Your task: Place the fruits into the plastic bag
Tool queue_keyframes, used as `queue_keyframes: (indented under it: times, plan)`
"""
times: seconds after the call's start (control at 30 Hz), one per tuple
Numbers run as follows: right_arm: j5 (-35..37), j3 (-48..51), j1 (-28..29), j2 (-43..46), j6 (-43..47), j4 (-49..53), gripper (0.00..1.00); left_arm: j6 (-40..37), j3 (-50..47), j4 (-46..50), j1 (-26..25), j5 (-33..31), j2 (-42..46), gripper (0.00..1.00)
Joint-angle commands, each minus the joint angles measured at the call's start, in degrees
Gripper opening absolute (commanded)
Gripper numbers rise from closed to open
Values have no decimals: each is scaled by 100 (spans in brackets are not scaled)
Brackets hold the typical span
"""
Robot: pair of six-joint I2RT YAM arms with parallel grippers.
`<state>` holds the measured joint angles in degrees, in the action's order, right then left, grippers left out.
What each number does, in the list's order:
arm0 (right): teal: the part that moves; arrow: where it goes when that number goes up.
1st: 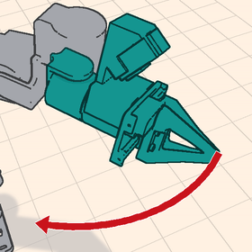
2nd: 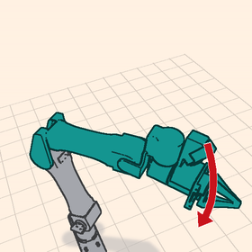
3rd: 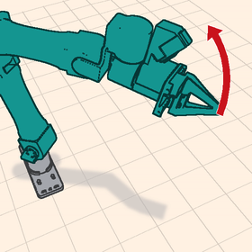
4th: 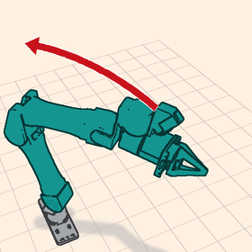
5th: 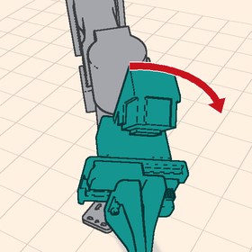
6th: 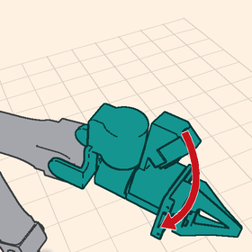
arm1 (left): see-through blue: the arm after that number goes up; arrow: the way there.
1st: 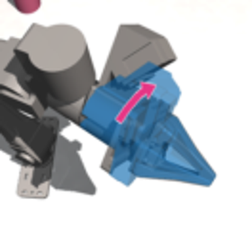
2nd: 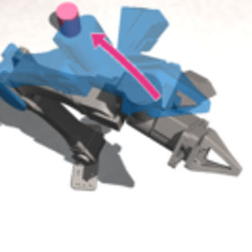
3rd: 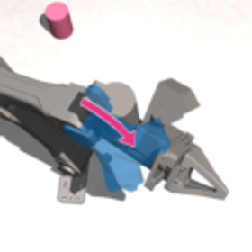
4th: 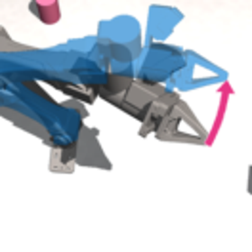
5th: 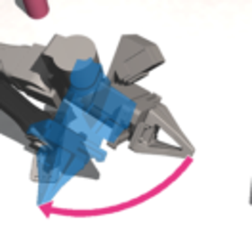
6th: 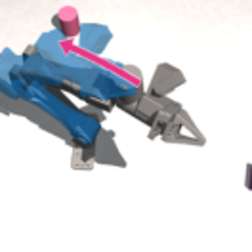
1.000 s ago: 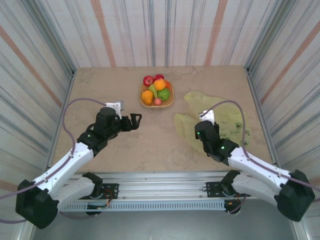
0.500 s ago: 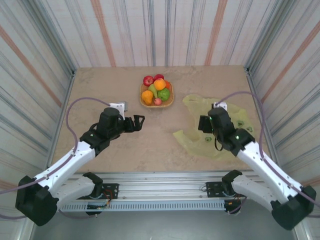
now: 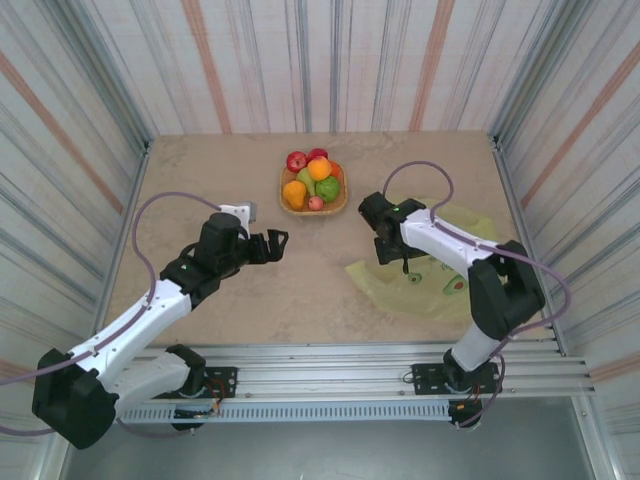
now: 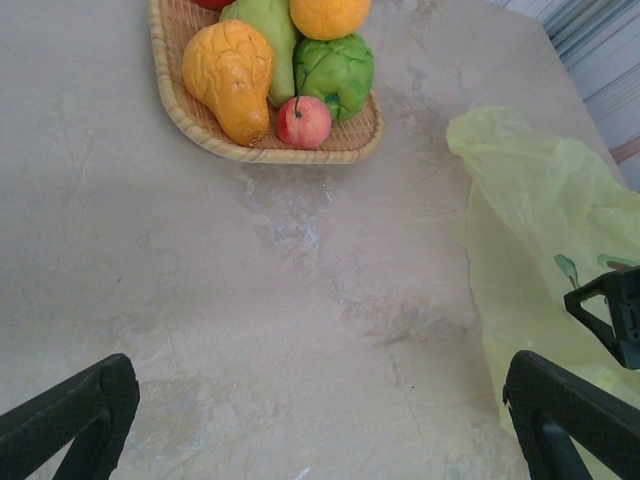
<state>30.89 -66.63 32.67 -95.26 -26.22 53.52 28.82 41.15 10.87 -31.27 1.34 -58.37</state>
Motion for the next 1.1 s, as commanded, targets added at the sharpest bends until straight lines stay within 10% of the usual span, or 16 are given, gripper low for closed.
queue_keyframes:
  times: [0.0,0.3,0.7,0.97,1.07]
  plan:
    - [554,-136,-63,-222,82,605,87,-109,23,84,-45,-189,147,99]
    - [452,-249,-522,137,564,434,0,-140,38,161,-39,-269,193,99]
    - [-923,-388,-577,1520,920,247,0,-219,-27,277,-38,-475,651,99]
    - [-1314,-161,-535,1134,908,-1015,89,-37,34,169,-118,-244,264,99]
    - [-1292,-294,-582,587,1141,-1622,99,18,38,182,-152,-233,178,99]
